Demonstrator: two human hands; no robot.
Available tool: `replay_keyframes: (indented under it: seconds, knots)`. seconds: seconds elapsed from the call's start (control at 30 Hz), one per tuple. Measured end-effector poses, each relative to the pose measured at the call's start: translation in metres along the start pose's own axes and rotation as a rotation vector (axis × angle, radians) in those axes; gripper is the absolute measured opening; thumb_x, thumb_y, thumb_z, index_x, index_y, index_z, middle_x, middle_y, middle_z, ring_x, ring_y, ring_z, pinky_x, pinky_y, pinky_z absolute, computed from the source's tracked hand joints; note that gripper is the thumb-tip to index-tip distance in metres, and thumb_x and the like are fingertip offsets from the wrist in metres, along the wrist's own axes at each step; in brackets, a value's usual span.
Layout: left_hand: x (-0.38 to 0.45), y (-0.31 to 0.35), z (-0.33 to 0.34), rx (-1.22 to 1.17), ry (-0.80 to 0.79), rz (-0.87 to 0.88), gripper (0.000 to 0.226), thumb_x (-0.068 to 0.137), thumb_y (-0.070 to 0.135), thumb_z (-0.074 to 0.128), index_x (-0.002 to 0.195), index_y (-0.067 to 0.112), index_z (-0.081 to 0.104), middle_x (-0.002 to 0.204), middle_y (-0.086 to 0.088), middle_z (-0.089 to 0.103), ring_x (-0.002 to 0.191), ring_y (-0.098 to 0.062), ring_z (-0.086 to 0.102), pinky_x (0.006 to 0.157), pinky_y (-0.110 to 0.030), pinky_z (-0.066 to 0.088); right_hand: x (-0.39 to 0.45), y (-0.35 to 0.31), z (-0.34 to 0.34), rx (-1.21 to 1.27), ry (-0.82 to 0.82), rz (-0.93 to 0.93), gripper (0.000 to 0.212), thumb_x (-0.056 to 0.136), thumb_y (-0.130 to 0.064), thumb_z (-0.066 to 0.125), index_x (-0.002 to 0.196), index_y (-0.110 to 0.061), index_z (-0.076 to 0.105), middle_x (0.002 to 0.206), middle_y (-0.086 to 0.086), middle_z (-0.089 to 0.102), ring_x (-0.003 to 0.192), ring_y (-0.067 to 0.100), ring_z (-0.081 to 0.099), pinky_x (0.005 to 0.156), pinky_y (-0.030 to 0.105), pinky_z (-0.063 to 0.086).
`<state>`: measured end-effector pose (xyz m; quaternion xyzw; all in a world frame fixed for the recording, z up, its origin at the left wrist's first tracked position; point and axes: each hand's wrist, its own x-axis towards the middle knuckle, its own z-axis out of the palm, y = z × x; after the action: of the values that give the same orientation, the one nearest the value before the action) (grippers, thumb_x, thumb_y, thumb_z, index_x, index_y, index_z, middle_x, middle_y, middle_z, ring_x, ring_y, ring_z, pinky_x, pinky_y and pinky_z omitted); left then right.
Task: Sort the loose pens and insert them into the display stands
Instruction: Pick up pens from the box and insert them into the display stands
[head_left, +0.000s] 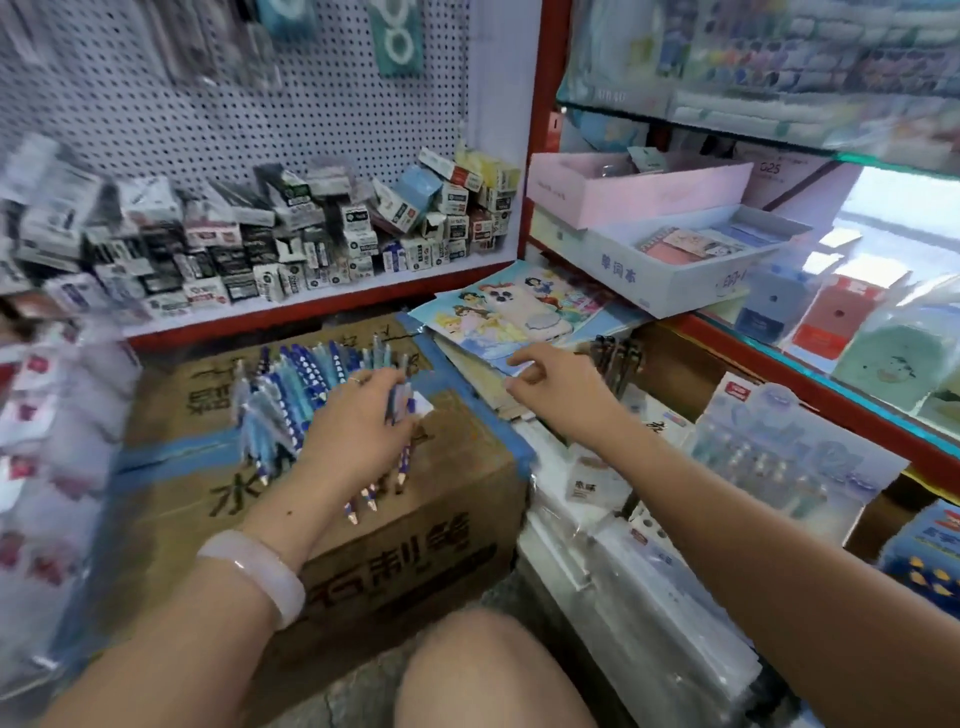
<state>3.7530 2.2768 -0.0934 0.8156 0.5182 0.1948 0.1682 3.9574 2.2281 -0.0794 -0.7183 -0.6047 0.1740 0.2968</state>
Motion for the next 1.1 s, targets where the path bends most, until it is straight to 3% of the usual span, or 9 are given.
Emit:
replay_keyframes:
  seconds: [0.17, 0.3, 0.53, 0.67, 0.8, 0.87, 0.93, 1.0, 1.1]
  knots:
    - [-0.003, -0.066, -0.025, 0.028, 0.018, -0.144, 0.046, 0.089, 0.028, 0.058, 0.131, 0.016, 0.046, 0.127, -0.012, 0.051, 0.085, -0.024, 0.057, 0.079, -0.033, 0.043, 0.034, -0.04, 0.055, -0.088, -0.129, -0.093, 0.04, 0.093, -0.031, 0.055, 0.129, -0.016, 0.05, 0.11, 0.007, 0.064, 0.098, 0.021, 0.06, 0.084, 0.033, 0.049]
    - [-0.002, -0.112, -0.029, 0.031, 0.065, -0.291, 0.043, 0.087, 0.022, 0.058, 0.128, 0.015, 0.047, 0.124, -0.015, 0.053, 0.108, -0.033, 0.053, 0.082, -0.036, 0.045, 0.056, -0.062, 0.106, -0.077, -0.166, -0.104, 0.039, 0.092, -0.034, 0.055, 0.128, -0.019, 0.051, 0.106, 0.003, 0.065, 0.093, 0.018, 0.062, 0.08, 0.033, 0.052]
    - [0.017, -0.165, -0.011, 0.022, 0.053, -0.526, 0.042, 0.086, 0.037, 0.055, 0.121, 0.016, 0.048, 0.111, -0.012, 0.06, 0.101, -0.031, 0.057, 0.076, -0.034, 0.048, 0.084, -0.073, 0.157, -0.159, -0.198, -0.138, 0.043, 0.092, -0.039, 0.055, 0.13, -0.021, 0.047, 0.106, 0.004, 0.065, 0.101, 0.023, 0.06, 0.102, 0.048, 0.04]
    - [0.048, -0.165, -0.005, -0.043, 0.026, -0.612, 0.052, 0.086, 0.041, 0.055, 0.127, 0.01, 0.044, 0.116, -0.018, 0.057, 0.104, -0.034, 0.055, 0.08, -0.035, 0.045, 0.095, -0.073, 0.153, -0.111, -0.196, -0.135, 0.044, 0.092, -0.039, 0.054, 0.132, -0.023, 0.046, 0.114, -0.001, 0.062, 0.094, 0.018, 0.062, 0.085, 0.039, 0.053]
    - [0.079, -0.161, 0.0, -0.147, -0.06, -0.65, 0.058, 0.085, 0.041, 0.061, 0.132, 0.008, 0.048, 0.069, -0.003, 0.057, 0.056, -0.016, 0.053, 0.055, -0.026, 0.043, 0.101, -0.07, 0.15, -0.012, -0.172, -0.1, 0.043, 0.092, -0.037, 0.055, 0.132, -0.022, 0.046, 0.111, 0.0, 0.062, 0.09, 0.017, 0.063, 0.084, 0.037, 0.054]
    - [0.09, -0.161, 0.005, -0.192, -0.087, -0.664, 0.063, 0.083, 0.038, 0.065, 0.138, 0.023, 0.039, 0.08, 0.003, 0.061, 0.046, -0.009, 0.046, 0.045, -0.02, 0.04, 0.103, -0.066, 0.151, -0.015, -0.179, -0.101, 0.044, 0.092, -0.037, 0.055, 0.132, -0.022, 0.046, 0.111, 0.0, 0.062, 0.089, 0.018, 0.063, 0.083, 0.039, 0.054]
    - [0.095, -0.161, 0.008, -0.094, -0.144, -0.682, 0.027, 0.083, 0.041, 0.063, 0.101, 0.021, 0.064, 0.124, -0.005, 0.056, 0.049, -0.005, 0.044, 0.042, -0.016, 0.031, 0.105, -0.061, 0.152, -0.027, -0.181, -0.09, 0.043, 0.092, -0.037, 0.055, 0.132, -0.023, 0.046, 0.111, 0.001, 0.063, 0.09, 0.018, 0.063, 0.084, 0.04, 0.054]
    - [0.098, -0.16, 0.011, -0.033, -0.177, -0.705, 0.037, 0.084, 0.046, 0.06, 0.063, 0.016, 0.058, 0.141, -0.012, 0.04, 0.055, -0.003, 0.04, 0.047, -0.017, 0.029, 0.108, -0.056, 0.15, -0.034, -0.176, -0.065, 0.043, 0.092, -0.038, 0.054, 0.132, -0.024, 0.047, 0.109, 0.0, 0.064, 0.09, 0.017, 0.063, 0.084, 0.039, 0.053]
    - [0.102, -0.166, 0.016, -0.147, -0.158, -0.742, 0.04, 0.083, 0.044, 0.062, 0.061, 0.013, 0.05, 0.109, -0.002, 0.055, 0.055, -0.01, 0.044, 0.058, -0.024, 0.044, 0.109, -0.052, 0.149, -0.043, -0.174, -0.041, 0.042, 0.092, -0.037, 0.053, 0.132, -0.024, 0.046, 0.107, 0.0, 0.064, 0.09, 0.017, 0.062, 0.084, 0.038, 0.054]
